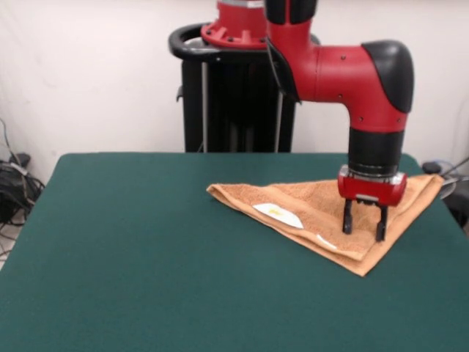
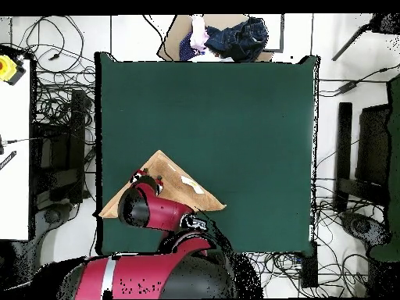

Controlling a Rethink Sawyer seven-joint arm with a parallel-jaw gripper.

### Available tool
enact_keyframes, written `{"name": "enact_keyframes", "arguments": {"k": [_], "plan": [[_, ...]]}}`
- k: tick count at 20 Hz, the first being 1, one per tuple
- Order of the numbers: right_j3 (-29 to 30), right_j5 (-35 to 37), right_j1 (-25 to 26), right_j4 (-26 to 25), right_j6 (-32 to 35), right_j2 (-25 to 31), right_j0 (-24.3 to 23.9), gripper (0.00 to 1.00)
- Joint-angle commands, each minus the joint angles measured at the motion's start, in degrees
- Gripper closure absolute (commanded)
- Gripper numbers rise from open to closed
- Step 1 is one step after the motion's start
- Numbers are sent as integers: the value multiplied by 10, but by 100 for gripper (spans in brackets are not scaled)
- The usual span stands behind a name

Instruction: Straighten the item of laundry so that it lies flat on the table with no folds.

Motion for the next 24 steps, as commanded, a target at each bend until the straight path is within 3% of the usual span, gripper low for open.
{"name": "enact_keyframes", "arguments": {"k": [1, 13, 14, 24], "plan": [[-51, -54, 77, 37, 157, 31, 7, 0], [-65, -62, 91, 33, 157, 39, 4, 0], [-66, -66, 93, 28, 157, 40, 2, 100], [-58, -49, 88, 25, 153, 47, -5, 100]]}}
